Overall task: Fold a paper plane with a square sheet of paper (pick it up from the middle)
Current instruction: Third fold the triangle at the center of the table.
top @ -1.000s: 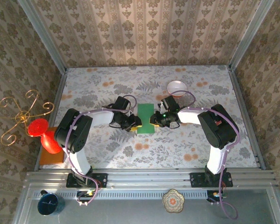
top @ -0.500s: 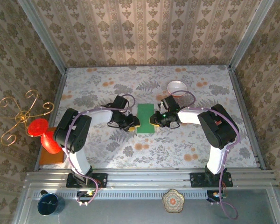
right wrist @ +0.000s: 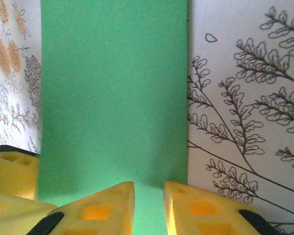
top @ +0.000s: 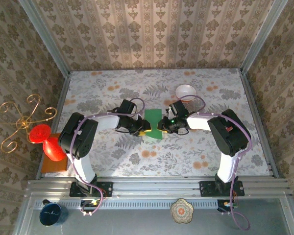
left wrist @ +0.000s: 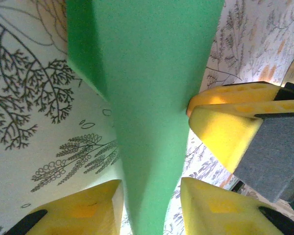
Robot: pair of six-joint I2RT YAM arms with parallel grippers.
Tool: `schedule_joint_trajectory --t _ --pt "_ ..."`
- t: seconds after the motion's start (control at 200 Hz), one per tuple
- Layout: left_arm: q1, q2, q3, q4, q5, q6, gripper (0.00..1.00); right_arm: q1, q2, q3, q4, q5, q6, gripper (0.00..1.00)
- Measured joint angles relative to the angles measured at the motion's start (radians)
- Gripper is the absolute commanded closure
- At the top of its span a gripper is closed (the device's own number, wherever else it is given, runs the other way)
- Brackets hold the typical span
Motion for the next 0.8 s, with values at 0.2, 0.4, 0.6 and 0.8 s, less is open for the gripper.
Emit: schedule_joint_trajectory --t 0.2,0.4,0.6,0.8 --pt "0.022 0.001 0.000 0.019 0.002 -0.010 0.63 -0.002 0.000 -0.002 0.006 -0.004 0.000 0.73" --pt "0.031 0.034 0.029 0.018 0.003 -0.009 0.65 -0.002 0.000 -0.002 0.006 -0.004 0.000 0.73" --pt "0.040 0.057 0.053 0.015 0.002 -0.009 0.69 -0.002 0.000 -0.003 0.006 -0.004 0.000 0.73" --pt "0.060 0.073 0.057 0.016 0.003 -0.010 0.75 -0.002 0.000 -0.004 0.010 -0.005 0.000 0.73"
